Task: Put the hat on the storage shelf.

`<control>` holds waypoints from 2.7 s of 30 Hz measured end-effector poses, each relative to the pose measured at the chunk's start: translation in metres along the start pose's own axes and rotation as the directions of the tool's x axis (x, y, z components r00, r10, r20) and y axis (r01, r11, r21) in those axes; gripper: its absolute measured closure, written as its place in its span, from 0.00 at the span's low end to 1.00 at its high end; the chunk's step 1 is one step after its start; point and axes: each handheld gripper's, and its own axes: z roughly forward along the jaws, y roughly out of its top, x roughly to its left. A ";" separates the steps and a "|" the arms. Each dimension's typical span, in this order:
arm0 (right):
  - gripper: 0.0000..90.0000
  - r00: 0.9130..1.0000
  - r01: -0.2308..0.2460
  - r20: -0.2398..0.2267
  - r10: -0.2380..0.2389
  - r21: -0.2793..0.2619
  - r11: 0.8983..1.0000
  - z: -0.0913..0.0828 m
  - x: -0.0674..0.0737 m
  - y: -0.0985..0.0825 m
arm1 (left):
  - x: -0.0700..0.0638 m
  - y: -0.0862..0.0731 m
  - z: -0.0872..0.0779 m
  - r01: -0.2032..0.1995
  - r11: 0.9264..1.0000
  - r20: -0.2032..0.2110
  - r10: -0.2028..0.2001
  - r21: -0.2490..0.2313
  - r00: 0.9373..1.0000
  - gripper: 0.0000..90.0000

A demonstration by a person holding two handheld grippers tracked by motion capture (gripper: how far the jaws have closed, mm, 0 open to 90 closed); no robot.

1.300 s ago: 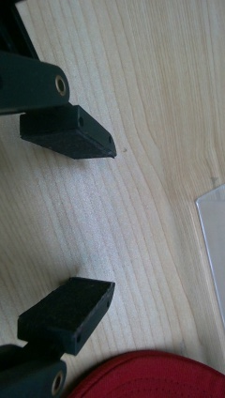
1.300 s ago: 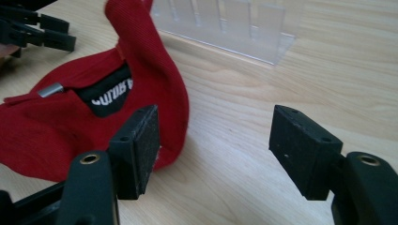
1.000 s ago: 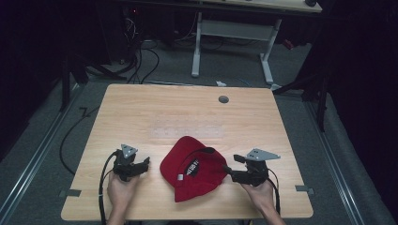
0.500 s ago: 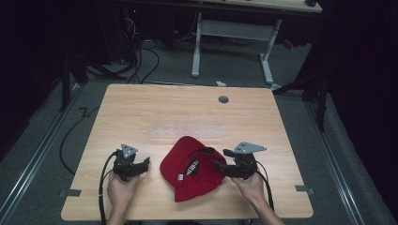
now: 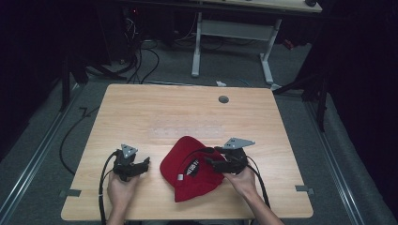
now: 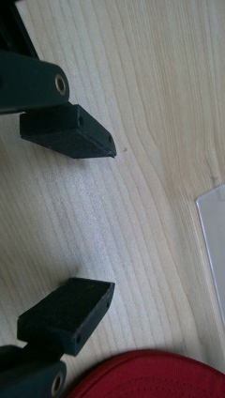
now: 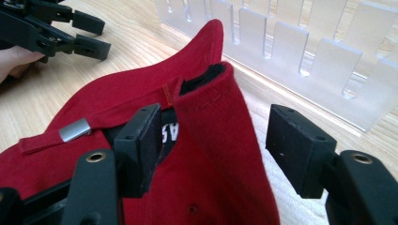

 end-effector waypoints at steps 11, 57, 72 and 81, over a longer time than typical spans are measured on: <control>0.52 1.000 0.007 -0.015 -0.007 0.015 1.000 0.015 -0.003 0.001 | 0.000 0.000 0.000 0.000 1.000 0.000 0.000 0.000 1.000 0.33; 0.95 0.977 -0.051 -0.208 0.045 -0.023 0.998 -0.013 -0.010 -0.013 | 0.000 0.000 -0.001 0.002 1.000 0.003 -0.002 -0.005 1.000 0.36; 0.95 0.969 -0.186 -0.174 0.176 -0.044 0.982 -0.047 -0.026 -0.020 | -0.003 -0.002 -0.001 -0.016 0.999 0.020 0.016 0.031 1.000 0.26; 0.95 0.963 -0.231 -0.157 0.217 -0.075 0.970 -0.063 -0.030 -0.021 | -0.012 -0.005 -0.009 -0.046 0.996 0.084 0.039 0.076 0.996 0.31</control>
